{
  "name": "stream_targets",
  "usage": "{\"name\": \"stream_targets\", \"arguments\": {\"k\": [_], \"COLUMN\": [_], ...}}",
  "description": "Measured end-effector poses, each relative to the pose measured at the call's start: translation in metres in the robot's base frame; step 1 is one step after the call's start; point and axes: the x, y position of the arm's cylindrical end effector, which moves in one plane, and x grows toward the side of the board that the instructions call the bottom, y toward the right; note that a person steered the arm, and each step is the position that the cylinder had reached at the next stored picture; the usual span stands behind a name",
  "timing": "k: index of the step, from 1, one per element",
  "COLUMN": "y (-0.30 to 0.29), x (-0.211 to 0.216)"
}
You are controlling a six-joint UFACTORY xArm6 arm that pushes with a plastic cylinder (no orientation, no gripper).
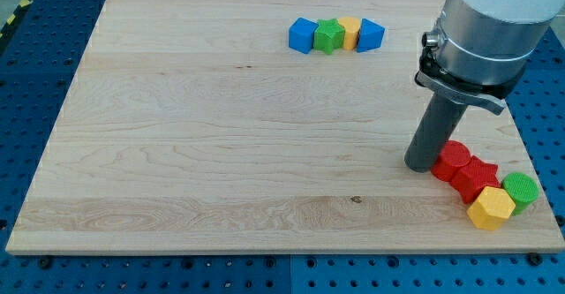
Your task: Separate blue cube and green star
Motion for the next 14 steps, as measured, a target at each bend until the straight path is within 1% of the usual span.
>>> {"name": "stream_targets", "arguments": {"k": [2, 6, 8, 10, 11, 12, 13, 14], "y": [-0.02, -0.115, -0.155, -0.179, -0.179, -0.159, -0.124, -0.097], "x": [-0.027, -0.086, -0.138, -0.205, -0.24, -0.25, -0.24, -0.218]}}
